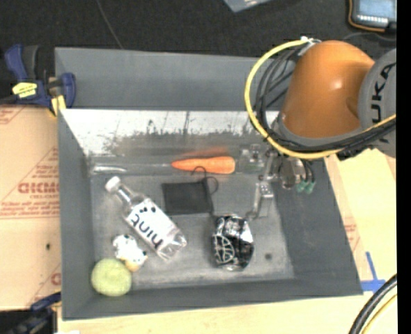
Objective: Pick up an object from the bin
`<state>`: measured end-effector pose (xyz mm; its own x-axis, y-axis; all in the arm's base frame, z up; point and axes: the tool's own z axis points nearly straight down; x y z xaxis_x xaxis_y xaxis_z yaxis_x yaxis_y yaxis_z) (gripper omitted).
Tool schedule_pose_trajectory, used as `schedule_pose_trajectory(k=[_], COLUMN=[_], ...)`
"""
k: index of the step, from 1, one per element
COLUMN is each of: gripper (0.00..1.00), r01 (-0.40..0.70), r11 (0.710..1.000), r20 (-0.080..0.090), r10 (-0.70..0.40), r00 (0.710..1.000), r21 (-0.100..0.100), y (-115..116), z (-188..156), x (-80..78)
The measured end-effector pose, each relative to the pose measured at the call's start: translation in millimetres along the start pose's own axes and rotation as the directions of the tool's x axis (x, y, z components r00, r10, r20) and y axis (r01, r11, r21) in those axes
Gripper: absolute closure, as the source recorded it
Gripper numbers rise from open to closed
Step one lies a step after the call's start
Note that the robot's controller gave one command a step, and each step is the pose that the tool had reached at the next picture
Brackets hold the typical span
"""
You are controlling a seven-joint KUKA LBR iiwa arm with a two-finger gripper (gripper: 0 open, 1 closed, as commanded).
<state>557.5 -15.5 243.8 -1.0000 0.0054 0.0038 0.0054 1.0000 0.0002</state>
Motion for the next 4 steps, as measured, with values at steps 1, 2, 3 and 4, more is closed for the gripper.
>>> schedule_pose_trajectory(k=[1, 2, 3, 4], gripper=[0.00, 0.00, 0.00, 0.00], r01=[0.000, 0.070, 0.181, 0.215], r11=[1.000, 0.998, 0.983, 0.977], r20=[0.008, 0.013, 0.008, 0.021], r10=[0.000, -0.070, -0.181, -0.215], r00=[1.000, 0.997, 0.983, 0.976], r21=[0.000, 0.002, 0.002, 0.005], y=[0, 12, 36, 36], z=[-4, 21, 68, 118], x=[-1.3, -3.1, -3.1, -52.4])
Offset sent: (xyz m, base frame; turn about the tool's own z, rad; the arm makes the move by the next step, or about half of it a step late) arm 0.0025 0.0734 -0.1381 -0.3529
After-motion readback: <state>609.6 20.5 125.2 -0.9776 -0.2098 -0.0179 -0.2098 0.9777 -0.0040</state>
